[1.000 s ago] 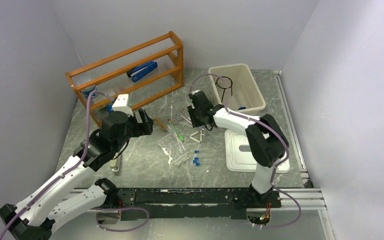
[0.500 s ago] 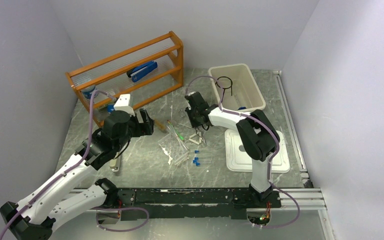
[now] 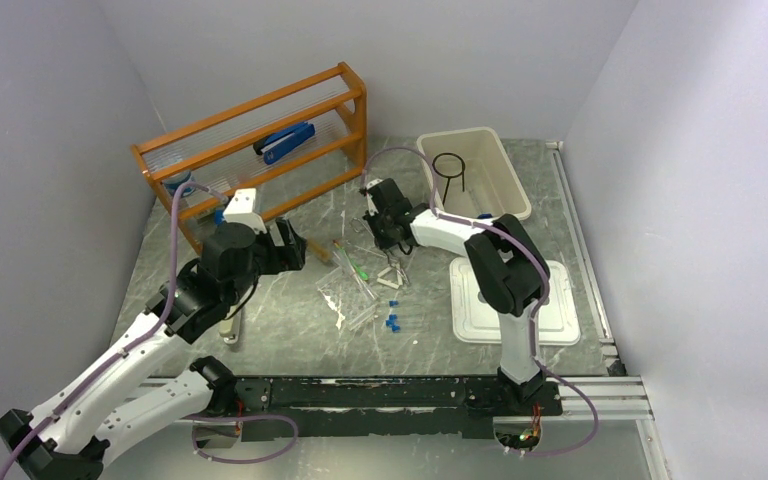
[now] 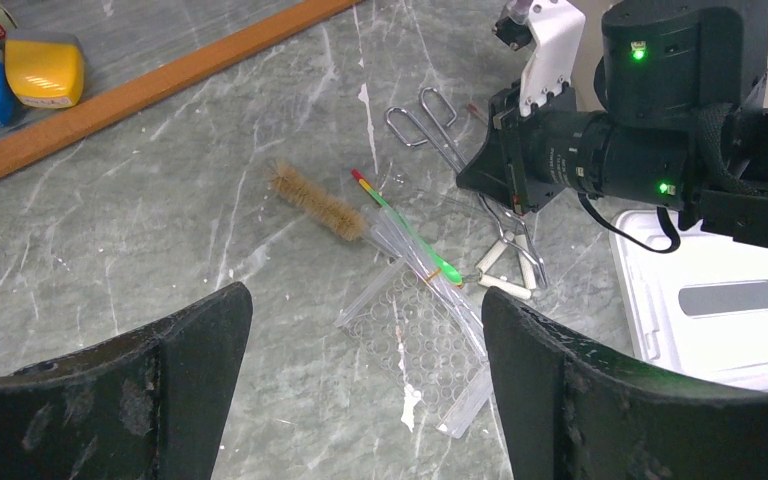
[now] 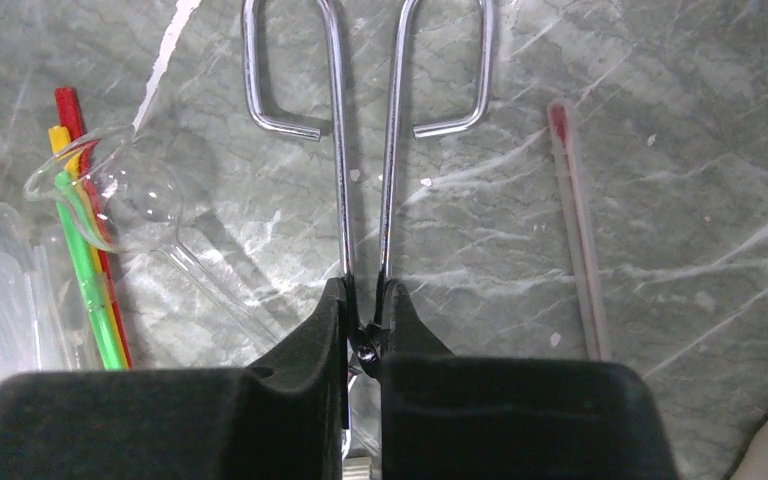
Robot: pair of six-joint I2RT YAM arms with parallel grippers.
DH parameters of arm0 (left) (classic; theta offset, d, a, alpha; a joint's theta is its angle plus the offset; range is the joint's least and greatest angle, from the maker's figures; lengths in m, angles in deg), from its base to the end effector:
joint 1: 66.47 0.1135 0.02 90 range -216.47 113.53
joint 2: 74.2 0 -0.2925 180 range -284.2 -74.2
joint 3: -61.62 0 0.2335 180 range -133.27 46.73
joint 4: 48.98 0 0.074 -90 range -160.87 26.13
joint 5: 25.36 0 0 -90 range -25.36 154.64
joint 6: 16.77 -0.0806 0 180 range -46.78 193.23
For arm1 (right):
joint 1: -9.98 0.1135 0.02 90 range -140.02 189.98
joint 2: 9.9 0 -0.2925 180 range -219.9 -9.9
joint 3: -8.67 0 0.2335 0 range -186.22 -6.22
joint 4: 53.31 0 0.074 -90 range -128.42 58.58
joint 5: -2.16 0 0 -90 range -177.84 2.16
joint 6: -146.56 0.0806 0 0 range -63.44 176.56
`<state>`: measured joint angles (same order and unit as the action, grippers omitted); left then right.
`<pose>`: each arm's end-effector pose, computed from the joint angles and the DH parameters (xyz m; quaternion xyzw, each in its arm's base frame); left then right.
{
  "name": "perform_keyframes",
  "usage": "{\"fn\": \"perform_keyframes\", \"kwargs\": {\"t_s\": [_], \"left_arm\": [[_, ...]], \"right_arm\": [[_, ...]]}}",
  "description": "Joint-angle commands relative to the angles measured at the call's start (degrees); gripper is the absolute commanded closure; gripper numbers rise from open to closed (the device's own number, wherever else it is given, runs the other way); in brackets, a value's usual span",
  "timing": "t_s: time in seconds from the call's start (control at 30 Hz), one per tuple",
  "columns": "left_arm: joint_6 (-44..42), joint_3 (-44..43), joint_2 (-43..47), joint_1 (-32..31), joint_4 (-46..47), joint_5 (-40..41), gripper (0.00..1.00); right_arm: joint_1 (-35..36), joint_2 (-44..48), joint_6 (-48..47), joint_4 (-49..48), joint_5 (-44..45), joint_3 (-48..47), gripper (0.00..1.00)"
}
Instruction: Organize the chemistry lab equipment
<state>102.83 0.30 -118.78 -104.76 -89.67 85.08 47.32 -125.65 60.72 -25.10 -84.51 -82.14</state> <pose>0.1524 -0.0844 0.3254 -0.0339 0.8301 -0.1761 0.5280 0.3618 0.2701 0.1549 -0.2620 0.9115 0.0862 0.3052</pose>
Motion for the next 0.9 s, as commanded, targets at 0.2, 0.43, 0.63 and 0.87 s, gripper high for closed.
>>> {"fn": "perform_keyframes", "kwargs": {"t_s": [0.2, 0.43, 0.63, 0.87], "left_arm": [[0.0, -0.8, 1.1, 0.3, -0.6, 1.7, 0.11], [-0.3, -1.6, 1.8, 0.3, -1.0, 2.1, 0.11], [-0.3, -1.9, 2.2, 0.3, -1.0, 1.9, 0.11], [-0.1, -2.0, 2.2, 0.3, -0.8, 1.3, 0.11]], "right_arm": [[0.6, 12.3, -1.4, -5.5, -1.7, 3.5, 1.00], [0.5, 24.6, -0.9, -9.6, 1.5, 6.0, 1.00], [-1.5, 34.2, -3.6, -11.4, 9.7, 7.0, 1.00], [-13.3, 39.6, -5.4, -11.1, 8.2, 6.0, 1.00]]}}
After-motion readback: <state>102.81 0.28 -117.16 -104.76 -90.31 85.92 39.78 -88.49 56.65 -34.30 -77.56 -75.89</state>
